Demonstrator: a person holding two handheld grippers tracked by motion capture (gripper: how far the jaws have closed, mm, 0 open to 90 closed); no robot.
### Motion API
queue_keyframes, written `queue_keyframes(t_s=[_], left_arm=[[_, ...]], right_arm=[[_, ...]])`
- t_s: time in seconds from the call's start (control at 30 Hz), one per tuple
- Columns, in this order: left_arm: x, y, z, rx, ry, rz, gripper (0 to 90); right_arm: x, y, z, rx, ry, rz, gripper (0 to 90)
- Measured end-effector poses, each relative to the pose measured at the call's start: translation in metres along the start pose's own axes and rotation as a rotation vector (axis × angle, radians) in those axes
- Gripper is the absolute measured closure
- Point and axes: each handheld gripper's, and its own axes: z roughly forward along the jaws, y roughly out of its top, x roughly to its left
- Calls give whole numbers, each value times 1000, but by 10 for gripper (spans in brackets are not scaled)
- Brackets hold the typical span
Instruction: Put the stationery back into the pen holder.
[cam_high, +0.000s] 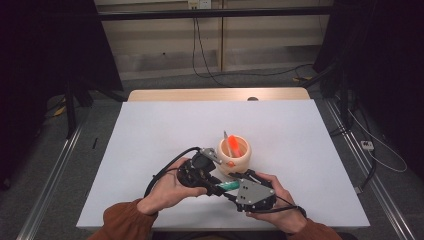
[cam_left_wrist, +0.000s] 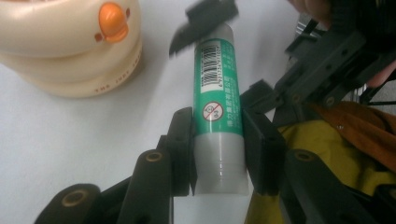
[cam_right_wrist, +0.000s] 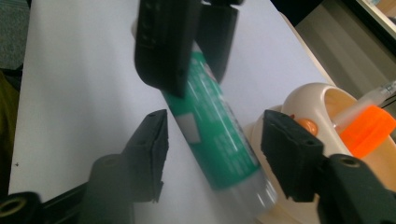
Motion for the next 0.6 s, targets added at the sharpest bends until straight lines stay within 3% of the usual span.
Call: queue_keyframes(t_s=[0.1, 0.17, 0.4, 0.5, 0.53, 0.6], left_arm=[[1, 2, 3, 6, -4, 2, 659], [2, 2, 4, -13, -11, -20, 659], [5, 0, 1, -65, -15, -8, 653], [4, -2, -3, -98, -22, 8, 649], [2, -3, -5, -114, -4, 17, 641], [0, -6, -12, -152, 11, 9, 542]], right_arm=[[1, 1, 1, -8, 0, -19, 531], [1, 1, 2, 1, 2, -40, 554], [2, -4, 3, -7, 21, -76, 659], [1, -4, 2, -25, 36, -62, 665], [1, -3, 1, -33, 42, -51, 666], [-1, -3, 0, -39, 43, -40, 666]])
